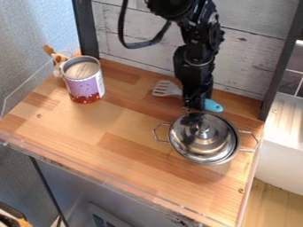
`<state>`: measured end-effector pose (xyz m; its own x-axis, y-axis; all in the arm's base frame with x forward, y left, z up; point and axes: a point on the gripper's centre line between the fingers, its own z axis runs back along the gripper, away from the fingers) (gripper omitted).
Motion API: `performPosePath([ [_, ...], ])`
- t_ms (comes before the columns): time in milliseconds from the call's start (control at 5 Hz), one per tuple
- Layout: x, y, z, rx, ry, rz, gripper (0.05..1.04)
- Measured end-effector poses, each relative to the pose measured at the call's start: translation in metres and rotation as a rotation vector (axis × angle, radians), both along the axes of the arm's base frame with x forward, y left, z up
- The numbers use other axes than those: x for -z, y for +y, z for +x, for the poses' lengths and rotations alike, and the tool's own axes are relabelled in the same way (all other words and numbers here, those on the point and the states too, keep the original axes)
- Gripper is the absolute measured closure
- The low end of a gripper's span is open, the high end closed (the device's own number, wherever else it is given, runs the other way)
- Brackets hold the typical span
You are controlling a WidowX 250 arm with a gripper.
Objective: Put the spatula in the upper right corner of the table
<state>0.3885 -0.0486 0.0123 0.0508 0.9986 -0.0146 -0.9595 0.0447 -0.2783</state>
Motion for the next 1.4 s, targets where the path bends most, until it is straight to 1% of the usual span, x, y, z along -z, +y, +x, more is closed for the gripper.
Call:
performPosePath([
  [200,0.000,0.000,-0.002,-0.004,0.032,0.020,0.418],
  [400,0.000,-0.001,-0.004,-0.021,0.037,0.018,0.140],
  [600,-0.002,0.002,-0.009,-0.039,0.052,0.026,0.077],
  [800,-0.022,0.000,-0.009,-0.032,0.031,0.013,0.082],
  [1000,-0.068,0.000,-0.010,-0.037,-0.069,-0.020,0.083],
  [1200,-0.108,0.012,-0.028,-0.048,-0.150,-0.008,0.083],
  [1400,-0.120,0.021,-0.050,-0.038,-0.122,0.027,0.083],
])
